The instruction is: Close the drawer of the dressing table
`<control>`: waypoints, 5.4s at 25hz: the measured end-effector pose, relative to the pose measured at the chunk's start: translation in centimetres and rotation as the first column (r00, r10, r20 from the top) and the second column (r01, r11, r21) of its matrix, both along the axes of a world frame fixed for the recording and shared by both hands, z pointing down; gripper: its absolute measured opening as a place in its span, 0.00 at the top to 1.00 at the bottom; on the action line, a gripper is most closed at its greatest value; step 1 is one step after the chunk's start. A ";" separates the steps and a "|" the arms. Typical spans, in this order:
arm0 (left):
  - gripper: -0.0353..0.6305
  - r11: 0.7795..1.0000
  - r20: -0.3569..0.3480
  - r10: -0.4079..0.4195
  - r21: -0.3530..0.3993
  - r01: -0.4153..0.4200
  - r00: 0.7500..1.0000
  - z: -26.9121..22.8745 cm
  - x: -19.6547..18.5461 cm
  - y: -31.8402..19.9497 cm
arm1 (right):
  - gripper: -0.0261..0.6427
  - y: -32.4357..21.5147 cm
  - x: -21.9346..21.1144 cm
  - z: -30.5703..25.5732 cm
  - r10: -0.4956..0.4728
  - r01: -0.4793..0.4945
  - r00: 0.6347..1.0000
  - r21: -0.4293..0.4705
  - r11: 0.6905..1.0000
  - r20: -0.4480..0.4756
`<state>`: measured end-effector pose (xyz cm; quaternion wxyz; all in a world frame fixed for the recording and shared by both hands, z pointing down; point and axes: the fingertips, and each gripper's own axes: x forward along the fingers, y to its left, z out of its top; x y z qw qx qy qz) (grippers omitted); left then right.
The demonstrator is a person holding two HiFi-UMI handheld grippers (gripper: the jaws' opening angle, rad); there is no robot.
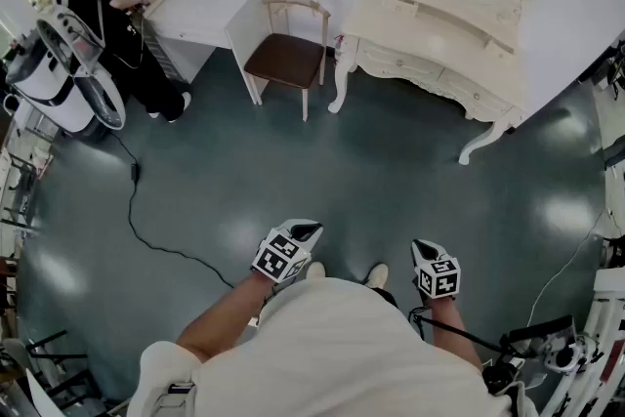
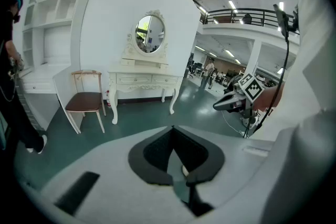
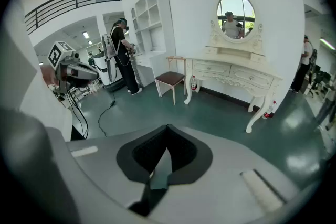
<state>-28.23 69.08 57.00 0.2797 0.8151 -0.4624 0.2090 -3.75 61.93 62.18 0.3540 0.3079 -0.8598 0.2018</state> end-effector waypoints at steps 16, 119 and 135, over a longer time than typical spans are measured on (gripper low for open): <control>0.94 0.993 -0.044 0.094 0.077 -0.090 0.995 -2.3 -2.1 0.0 | 0.96 4.1 -1.9 -4.0 0.110 -0.110 0.994 0.058 0.992 0.015; 0.94 0.993 0.066 0.076 0.081 -0.081 0.995 -9.2 24.4 -96.1 | 0.81 -104.0 23.2 4.5 0.424 -0.425 0.885 -0.038 0.904 0.191; 0.94 0.991 0.081 0.091 0.095 -0.098 0.993 -9.7 25.2 -97.7 | 0.82 -105.8 23.3 4.6 0.408 -0.409 0.893 -0.037 0.912 0.193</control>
